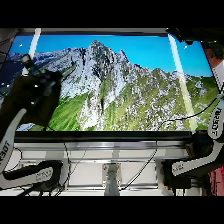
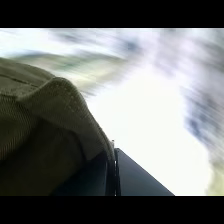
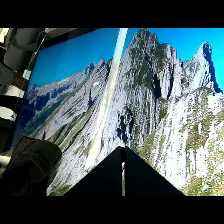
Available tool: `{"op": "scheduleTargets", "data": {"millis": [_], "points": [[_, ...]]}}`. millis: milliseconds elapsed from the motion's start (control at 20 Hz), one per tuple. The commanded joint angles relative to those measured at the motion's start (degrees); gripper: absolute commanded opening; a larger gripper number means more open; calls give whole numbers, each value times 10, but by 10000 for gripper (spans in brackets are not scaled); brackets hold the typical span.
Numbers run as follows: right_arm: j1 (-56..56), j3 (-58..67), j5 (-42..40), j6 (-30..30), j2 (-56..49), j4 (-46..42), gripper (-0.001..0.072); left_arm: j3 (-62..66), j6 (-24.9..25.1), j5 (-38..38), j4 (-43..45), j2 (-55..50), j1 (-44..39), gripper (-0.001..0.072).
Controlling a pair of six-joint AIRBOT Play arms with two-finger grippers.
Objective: Fold the clothes and pants, and hang the long-sleeved shirts on hangers.
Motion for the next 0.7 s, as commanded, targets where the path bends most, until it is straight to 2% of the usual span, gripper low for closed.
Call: {"op": "scheduleTargets", "data": {"millis": [0, 150, 350, 550, 650], "points": [[1, 0, -17, 1, 0, -52, 31, 1, 3, -14, -43, 1, -156, 14], [1, 0, -19, 21, 0, -102, 31, 3, 3, -30, -70, 0, -268, 14], [0, 0, -18, 56, 0, -175, 31, 9, 3, -31, -111, -12, -377, 13], [0, 0, -14, 91, 0, -225, 31, 10, 3, -32, -119, -28, -443, 13], [0, 0, -10, 91, 0, -239, 32, 9, 3, -59, -118, -29, -449, 14]]}}
